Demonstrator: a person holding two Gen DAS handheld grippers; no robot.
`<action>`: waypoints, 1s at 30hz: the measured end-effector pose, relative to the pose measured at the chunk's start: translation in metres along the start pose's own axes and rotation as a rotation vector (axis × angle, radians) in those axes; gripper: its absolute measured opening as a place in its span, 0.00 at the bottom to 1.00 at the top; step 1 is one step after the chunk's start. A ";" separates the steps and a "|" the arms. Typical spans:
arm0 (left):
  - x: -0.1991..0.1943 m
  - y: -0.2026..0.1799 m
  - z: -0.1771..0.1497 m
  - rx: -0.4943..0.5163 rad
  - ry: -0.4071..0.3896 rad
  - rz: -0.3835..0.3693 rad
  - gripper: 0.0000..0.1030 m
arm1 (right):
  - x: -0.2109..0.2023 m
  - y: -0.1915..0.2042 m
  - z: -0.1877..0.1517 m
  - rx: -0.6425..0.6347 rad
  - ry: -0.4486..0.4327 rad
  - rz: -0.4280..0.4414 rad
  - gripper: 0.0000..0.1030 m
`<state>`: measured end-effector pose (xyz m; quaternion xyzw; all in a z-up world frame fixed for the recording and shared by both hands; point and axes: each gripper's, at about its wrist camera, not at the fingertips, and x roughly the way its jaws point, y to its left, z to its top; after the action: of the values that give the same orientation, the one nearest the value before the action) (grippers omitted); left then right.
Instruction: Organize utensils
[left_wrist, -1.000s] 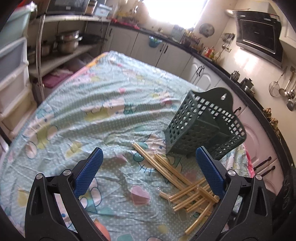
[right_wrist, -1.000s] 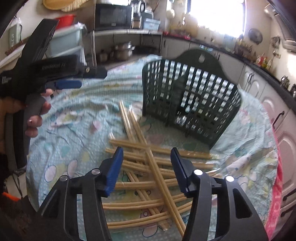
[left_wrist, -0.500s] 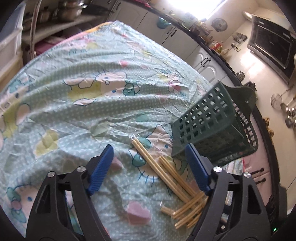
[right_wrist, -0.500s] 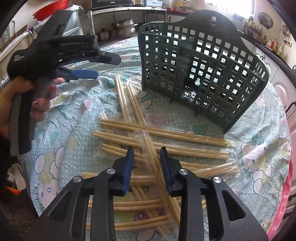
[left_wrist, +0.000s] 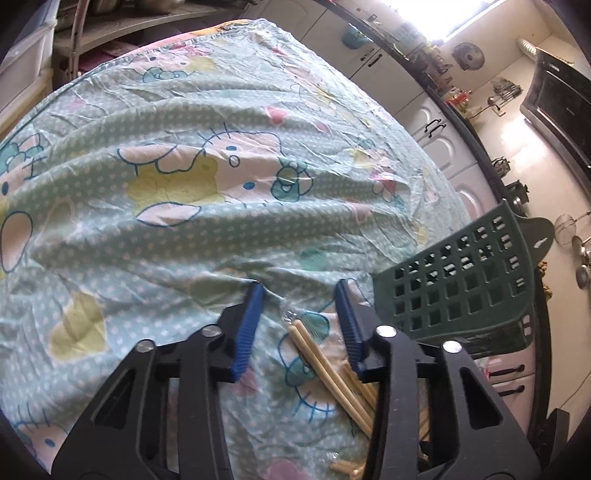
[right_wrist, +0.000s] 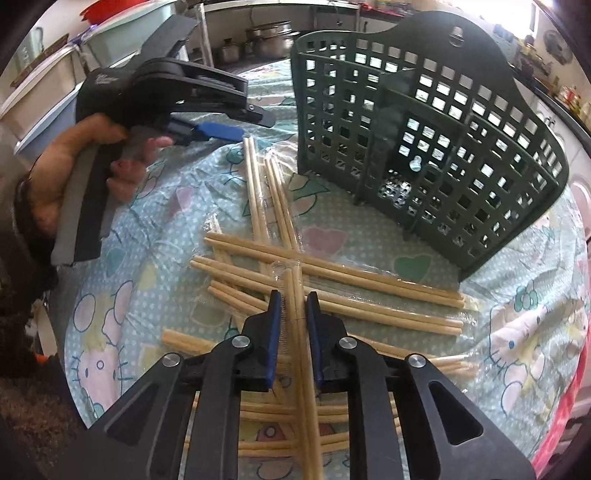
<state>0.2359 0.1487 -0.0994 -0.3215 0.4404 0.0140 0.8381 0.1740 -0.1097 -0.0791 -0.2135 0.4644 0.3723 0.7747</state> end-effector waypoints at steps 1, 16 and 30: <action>0.000 0.000 0.000 0.003 0.000 0.009 0.21 | 0.000 0.000 0.000 0.001 0.002 0.007 0.12; -0.042 -0.005 0.005 0.068 -0.031 -0.105 0.03 | -0.041 -0.005 0.017 0.061 -0.116 0.068 0.06; -0.136 -0.063 0.009 0.219 -0.198 -0.232 0.02 | -0.095 0.002 0.034 0.090 -0.304 0.103 0.06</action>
<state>0.1786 0.1391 0.0390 -0.2743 0.3147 -0.0994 0.9032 0.1641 -0.1215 0.0212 -0.0955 0.3685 0.4183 0.8247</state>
